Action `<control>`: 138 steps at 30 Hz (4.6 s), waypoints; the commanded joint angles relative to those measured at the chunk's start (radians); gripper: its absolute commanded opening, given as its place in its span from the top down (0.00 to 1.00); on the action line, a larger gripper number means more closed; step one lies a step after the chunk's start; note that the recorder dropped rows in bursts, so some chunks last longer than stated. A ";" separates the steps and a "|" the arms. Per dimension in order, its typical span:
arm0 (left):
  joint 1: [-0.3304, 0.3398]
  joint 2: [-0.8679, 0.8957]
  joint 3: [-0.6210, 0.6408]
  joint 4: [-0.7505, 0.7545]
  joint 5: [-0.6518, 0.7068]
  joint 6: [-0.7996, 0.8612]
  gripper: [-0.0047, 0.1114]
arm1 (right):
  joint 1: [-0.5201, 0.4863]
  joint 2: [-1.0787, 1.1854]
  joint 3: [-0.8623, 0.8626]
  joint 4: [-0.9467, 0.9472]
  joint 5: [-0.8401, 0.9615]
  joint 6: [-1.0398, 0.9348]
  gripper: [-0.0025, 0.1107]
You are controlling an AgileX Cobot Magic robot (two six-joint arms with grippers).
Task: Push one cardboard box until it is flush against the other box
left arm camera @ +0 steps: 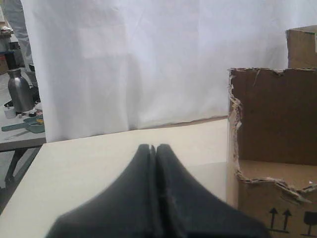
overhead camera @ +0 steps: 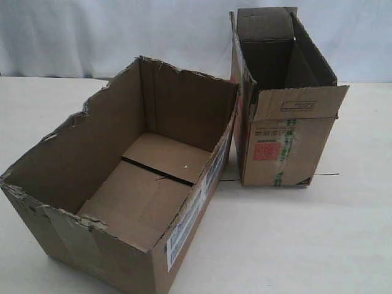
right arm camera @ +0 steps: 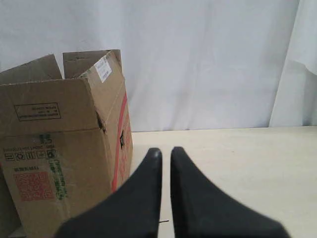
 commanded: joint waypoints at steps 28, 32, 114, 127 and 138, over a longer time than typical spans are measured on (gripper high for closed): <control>-0.002 -0.003 0.002 -0.001 -0.013 -0.003 0.96 | 0.005 -0.003 0.004 0.003 0.003 0.001 0.93; -0.002 -0.003 0.002 0.006 -0.017 0.002 0.96 | 0.005 -0.003 0.004 0.003 0.003 0.001 0.93; -0.341 0.864 -0.929 -0.333 0.976 0.510 0.96 | 0.010 -0.003 0.004 0.003 0.003 0.001 0.93; -0.701 0.880 -0.929 -0.264 1.111 0.714 0.96 | 0.010 -0.003 0.004 0.003 0.003 0.001 0.93; -0.833 1.296 -0.929 -0.218 1.111 0.741 0.96 | 0.010 -0.003 0.004 0.003 0.003 0.001 0.93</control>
